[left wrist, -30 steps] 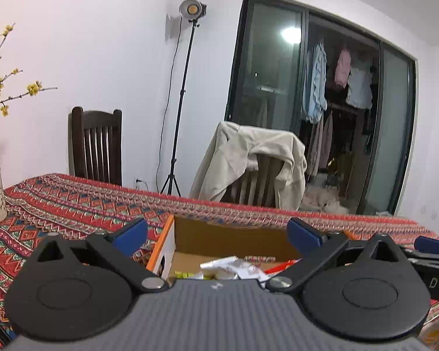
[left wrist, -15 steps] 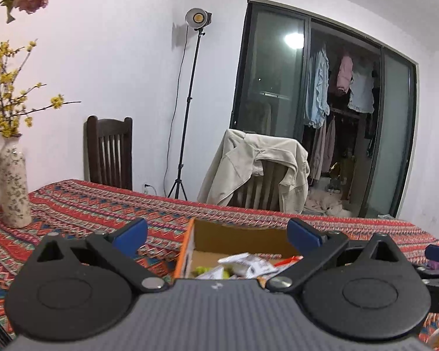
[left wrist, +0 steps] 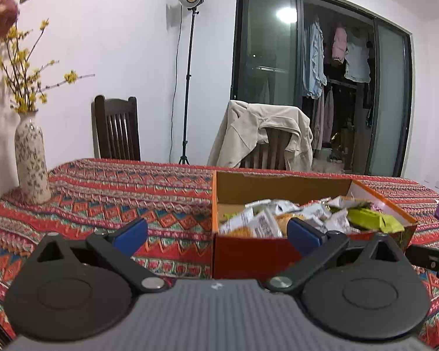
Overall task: Organize snacks
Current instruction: 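Withdraw the right gripper and grasp a white cracker packet on the table, then grasp a cracker packet with the left gripper while the right holds its packet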
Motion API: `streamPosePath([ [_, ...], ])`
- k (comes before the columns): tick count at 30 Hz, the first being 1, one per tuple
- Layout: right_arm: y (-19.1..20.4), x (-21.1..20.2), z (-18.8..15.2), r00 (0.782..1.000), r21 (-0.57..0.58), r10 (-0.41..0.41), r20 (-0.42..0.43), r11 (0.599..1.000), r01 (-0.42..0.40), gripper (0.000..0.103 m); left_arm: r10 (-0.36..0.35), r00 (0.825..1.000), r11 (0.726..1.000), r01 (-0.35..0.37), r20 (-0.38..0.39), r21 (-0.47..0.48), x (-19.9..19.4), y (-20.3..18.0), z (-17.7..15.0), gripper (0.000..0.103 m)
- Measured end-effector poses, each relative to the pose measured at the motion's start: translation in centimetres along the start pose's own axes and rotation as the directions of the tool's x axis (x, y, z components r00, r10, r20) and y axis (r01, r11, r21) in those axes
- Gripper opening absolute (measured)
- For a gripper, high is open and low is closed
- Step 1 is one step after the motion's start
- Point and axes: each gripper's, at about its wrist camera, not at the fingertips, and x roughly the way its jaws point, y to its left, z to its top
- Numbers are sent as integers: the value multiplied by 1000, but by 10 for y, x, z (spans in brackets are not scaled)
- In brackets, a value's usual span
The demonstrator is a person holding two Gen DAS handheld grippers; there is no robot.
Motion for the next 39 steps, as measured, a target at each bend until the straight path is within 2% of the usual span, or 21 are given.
streamPosePath([
  [6, 4, 7, -16, 998, -24, 10, -55, 1000, -12, 103, -9, 1000, 1000, 9, -20, -9, 8, 5, -8, 103],
  [15, 9, 28, -17, 991, -36, 23, -133, 999, -28, 102, -15, 1000, 1000, 15, -18, -18, 9, 8, -10, 103],
  [22, 14, 56, -5, 974, 6, 36, -224, 999, -36, 94, -15, 1000, 1000, 15, -19, -24, 8, 9, -11, 103],
  [24, 15, 67, -3, 966, 16, 33, -258, 999, -30, 89, -16, 1000, 999, 15, -20, -28, 8, 9, -10, 103],
  [25, 16, 73, -3, 960, 23, 32, -278, 999, -27, 82, -15, 1000, 999, 14, -21, -29, 8, 10, -11, 103],
  [28, 18, 88, -4, 945, 39, 17, -327, 999, -5, 81, -6, 1000, 1000, 5, -30, -29, 9, 10, -11, 103],
  [30, 19, 92, -6, 938, 48, 20, -346, 999, -3, 73, -7, 999, 999, 5, -41, -38, 11, 12, -10, 103],
  [32, 20, 94, -7, 935, 50, 30, -354, 999, -13, 59, -14, 999, 999, 12, -50, -51, 12, 14, -10, 103],
  [33, 22, 93, -8, 935, 41, 26, -354, 999, -12, 59, -14, 999, 998, 11, -53, -54, 13, 14, -10, 103],
  [37, 22, 84, -6, 944, 35, 35, -328, 999, -25, 46, -13, 998, 998, 9, -57, -57, 13, 15, -11, 103],
  [39, 19, 76, -5, 953, 31, 34, -301, 999, -26, 45, -13, 998, 998, 9, -61, -57, 14, 15, -11, 103],
])
